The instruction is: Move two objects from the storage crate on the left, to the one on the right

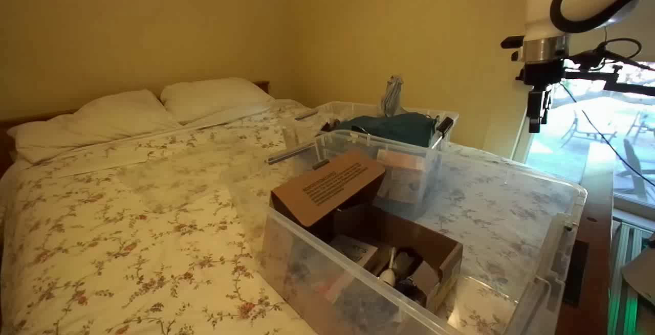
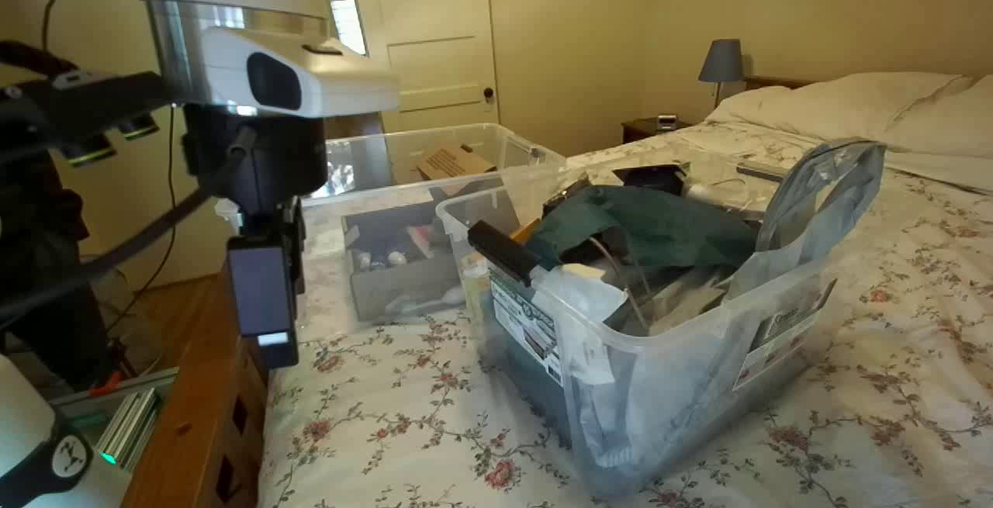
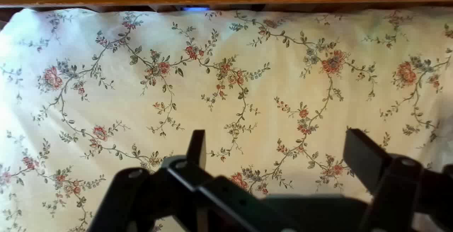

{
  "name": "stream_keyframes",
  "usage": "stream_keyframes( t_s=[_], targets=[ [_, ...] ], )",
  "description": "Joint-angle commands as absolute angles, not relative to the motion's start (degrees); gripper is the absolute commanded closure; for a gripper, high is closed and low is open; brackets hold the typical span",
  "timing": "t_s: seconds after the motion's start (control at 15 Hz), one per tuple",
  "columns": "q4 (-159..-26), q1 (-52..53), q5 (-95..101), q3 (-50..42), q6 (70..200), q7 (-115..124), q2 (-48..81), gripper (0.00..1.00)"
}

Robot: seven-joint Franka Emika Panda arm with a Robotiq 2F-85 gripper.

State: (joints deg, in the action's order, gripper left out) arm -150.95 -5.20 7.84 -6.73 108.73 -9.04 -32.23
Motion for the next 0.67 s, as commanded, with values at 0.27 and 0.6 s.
stream_keyframes(
  t_s=[0.27, 0.6],
  targets=[
    [-150.89, -5.17, 7.83, -6.73, 108.65, -9.02, -32.23, 0.00],
    [-152.20, -2.97, 8.11, -5.45, 110.43, -11.52, -34.22, 0.00]
  ],
)
